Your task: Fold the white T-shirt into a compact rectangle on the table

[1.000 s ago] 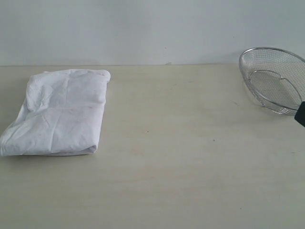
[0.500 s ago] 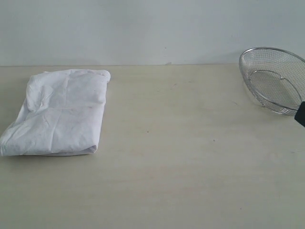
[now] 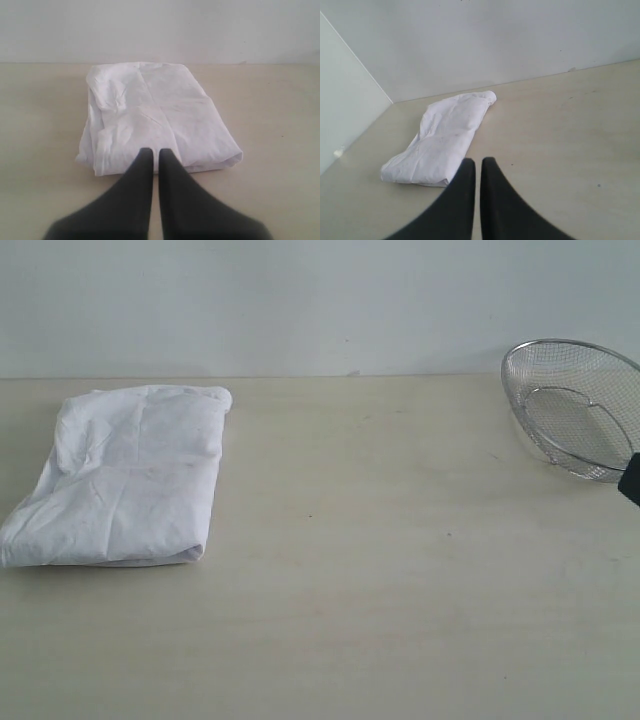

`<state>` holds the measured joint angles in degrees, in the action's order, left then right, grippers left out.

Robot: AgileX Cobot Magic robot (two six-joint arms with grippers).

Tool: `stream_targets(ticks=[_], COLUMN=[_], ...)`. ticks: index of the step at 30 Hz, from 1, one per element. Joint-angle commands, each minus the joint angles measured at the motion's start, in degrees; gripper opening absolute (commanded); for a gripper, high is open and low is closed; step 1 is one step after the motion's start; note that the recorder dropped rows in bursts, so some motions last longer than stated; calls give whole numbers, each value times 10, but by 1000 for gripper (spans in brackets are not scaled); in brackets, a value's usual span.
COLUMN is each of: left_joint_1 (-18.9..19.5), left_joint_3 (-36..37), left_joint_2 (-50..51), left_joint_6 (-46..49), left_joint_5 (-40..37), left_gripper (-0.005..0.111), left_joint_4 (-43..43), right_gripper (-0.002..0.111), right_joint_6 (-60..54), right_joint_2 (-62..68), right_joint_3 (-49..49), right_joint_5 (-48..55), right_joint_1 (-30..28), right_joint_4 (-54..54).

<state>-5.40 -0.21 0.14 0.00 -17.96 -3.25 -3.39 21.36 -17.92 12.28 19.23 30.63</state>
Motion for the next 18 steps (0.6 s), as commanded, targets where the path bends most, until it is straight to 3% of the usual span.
stream_targets(ticks=[1, 12, 18], left_joint_1=[2, 2, 2], left_joint_3=[2, 2, 2], left_joint_2=[-1, -1, -1], left_joint_6=[-5, -5, -5], left_joint_5=[-1, -1, -1], left_gripper=[5, 5, 5], left_joint_4=[2, 2, 2], right_gripper=[0, 0, 0], right_joint_6=[-1, -29, -63], right_joint_2=[-2, -2, -2], right_joint_3=[1, 1, 1], right_joint_5=[-4, -5, 12], right_joint_1=[-1, -6, -109], right_joint_4=[-1, -12, -17])
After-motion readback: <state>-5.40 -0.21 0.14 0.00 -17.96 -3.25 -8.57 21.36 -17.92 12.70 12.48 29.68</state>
